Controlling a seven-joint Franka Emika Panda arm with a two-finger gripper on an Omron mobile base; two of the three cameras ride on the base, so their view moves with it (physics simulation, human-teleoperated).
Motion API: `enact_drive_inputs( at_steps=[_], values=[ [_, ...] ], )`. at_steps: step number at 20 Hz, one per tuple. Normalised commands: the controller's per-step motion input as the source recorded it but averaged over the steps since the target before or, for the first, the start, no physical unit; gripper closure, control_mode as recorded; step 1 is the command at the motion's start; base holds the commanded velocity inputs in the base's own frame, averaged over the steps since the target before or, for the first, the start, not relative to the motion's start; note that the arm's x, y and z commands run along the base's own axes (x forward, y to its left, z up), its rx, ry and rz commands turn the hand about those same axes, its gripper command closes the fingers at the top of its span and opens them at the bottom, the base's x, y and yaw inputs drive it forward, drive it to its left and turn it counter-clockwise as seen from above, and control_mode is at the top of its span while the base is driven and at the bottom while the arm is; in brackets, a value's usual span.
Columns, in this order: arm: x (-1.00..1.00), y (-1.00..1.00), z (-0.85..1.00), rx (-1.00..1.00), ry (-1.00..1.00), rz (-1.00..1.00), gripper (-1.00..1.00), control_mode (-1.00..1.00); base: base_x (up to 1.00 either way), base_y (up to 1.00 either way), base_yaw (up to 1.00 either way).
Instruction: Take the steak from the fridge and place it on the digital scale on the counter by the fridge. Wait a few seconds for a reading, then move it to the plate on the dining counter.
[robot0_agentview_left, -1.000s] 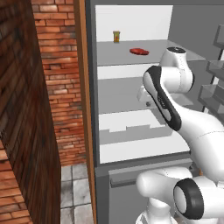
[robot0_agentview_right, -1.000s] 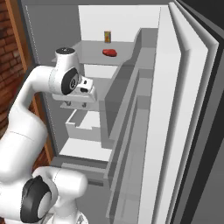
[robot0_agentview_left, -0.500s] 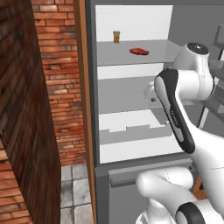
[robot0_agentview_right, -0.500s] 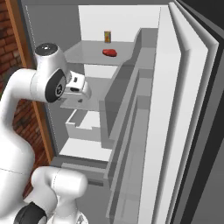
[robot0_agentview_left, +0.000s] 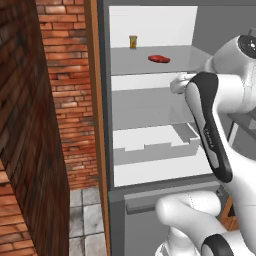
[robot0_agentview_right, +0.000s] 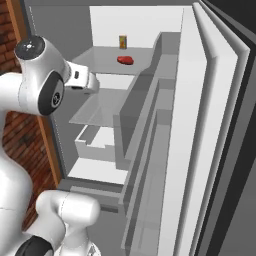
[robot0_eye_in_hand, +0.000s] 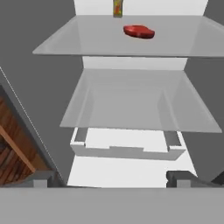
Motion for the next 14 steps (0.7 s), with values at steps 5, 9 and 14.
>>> enact_drive_inputs(
  at_steps=[5,9,14],
  values=[
    [0.23,-0.04,0.35,-0.01,-0.11,0.00,-1.00,-1.00,0.00,0.00,0.00],
    [0.43,-0.08,0.06,-0.07,-0.15,0.00,-1.00,-1.00,0.00,0.00,0.00],
    [0.52,-0.13,0.01,-0.10,-0.16,0.00,-1.00,-1.00,0.00,0.00,0.00]
  ],
)
